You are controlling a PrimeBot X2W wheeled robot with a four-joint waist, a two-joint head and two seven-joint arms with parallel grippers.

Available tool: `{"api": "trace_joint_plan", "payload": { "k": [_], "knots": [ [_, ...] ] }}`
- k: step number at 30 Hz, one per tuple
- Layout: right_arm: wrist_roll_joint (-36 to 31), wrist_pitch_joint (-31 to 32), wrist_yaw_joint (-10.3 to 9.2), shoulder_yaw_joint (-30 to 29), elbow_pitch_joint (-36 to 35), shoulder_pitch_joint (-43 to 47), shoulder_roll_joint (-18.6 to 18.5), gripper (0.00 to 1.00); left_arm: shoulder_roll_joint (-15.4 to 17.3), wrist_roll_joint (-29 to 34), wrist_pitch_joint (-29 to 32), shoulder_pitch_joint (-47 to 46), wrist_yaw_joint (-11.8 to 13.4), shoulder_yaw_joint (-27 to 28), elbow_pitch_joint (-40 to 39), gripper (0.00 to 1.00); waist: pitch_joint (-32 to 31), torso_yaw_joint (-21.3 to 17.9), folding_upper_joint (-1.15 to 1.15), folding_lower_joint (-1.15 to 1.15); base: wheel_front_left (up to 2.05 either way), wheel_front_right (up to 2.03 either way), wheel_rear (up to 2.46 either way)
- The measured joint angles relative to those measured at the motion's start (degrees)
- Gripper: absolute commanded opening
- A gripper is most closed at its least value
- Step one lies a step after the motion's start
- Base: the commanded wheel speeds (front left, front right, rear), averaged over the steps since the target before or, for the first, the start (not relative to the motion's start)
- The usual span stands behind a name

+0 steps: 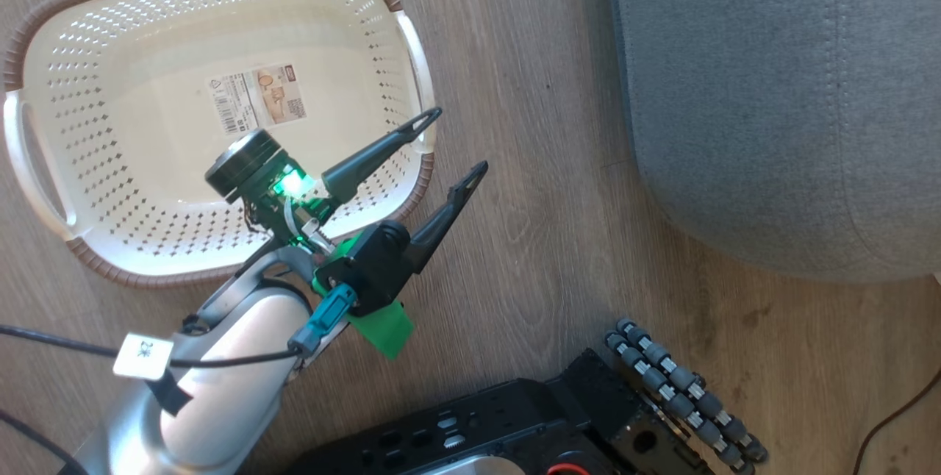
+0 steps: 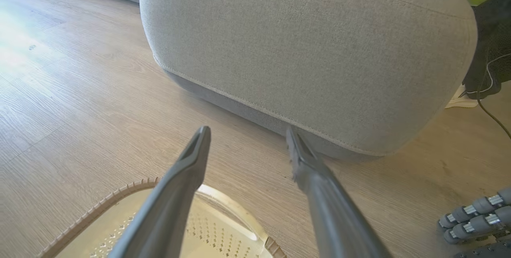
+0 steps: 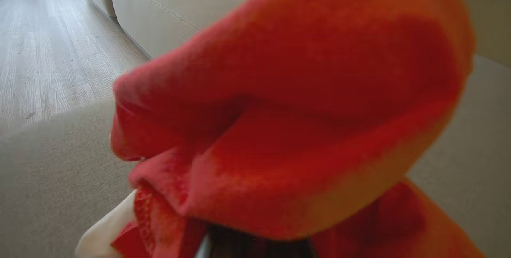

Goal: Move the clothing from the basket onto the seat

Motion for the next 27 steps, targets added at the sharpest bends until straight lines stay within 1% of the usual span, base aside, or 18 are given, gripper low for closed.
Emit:
{"api": "trace_joint_plan", "payload": {
  "k": [3,8,16,17,19,20,25,27],
  "knots": [
    [-0.4,0.55,0.0,-0.05,3.25,-0.83,-0.21,0.0,-0.03,-0.4,0.0,-0.01,0.4,-0.04,0.0,1.0,0.01,0.23,0.0,0.0,0.0,0.0,0.0],
    [-0.86,0.56,0.0,-0.37,6.62,-1.73,-0.54,0.0,-0.12,-0.58,0.0,-0.01,0.66,-0.33,0.04,1.0,-0.31,0.4,0.0,0.0,0.0,0.0,0.0],
    [-1.69,-0.46,0.0,-0.11,8.81,-1.8,-1.42,0.0,-1.18,-1.22,0.0,0.02,1.25,-1.57,0.1,1.0,-2.16,1.11,0.0,0.0,0.0,0.0,0.0],
    [-1.94,-0.58,0.0,-0.12,8.96,-1.76,-1.56,0.14,-1.34,-1.43,0.0,0.02,1.31,-1.66,0.11,1.0,-2.5,1.25,0.0,0.0,0.0,0.0,0.0],
    [-2.53,-0.71,0.0,-0.18,9.37,-1.66,-1.98,0.47,-1.57,-1.48,0.0,0.03,1.31,-1.74,0.25,1.0,-3.31,1.53,0.0,0.0,0.0,0.0,0.0],
    [-2.82,-0.74,0.0,-0.18,9.46,-1.66,-2.13,1.0,-1.68,-1.48,0.01,0.03,1.32,-1.74,0.23,1.0,-3.69,1.69,0.0,0.0,0.0,0.0,0.0],
    [-4.48,-1.03,0.0,0.36,9.58,-1.26,-2.18,1.0,-2.96,-1.91,0.01,0.19,1.34,-1.77,0.3,1.0,-6.0,2.24,0.0,0.0,0.0,0.0,0.0],
    [-5.34,-1.2,0.0,0.65,9.6,0.2,-2.25,1.0,-3.65,-2.08,0.0,0.25,1.33,-1.86,0.36,1.0,-7.6,2.51,0.0,0.0,0.0,0.0,0.0]
  ]
}}
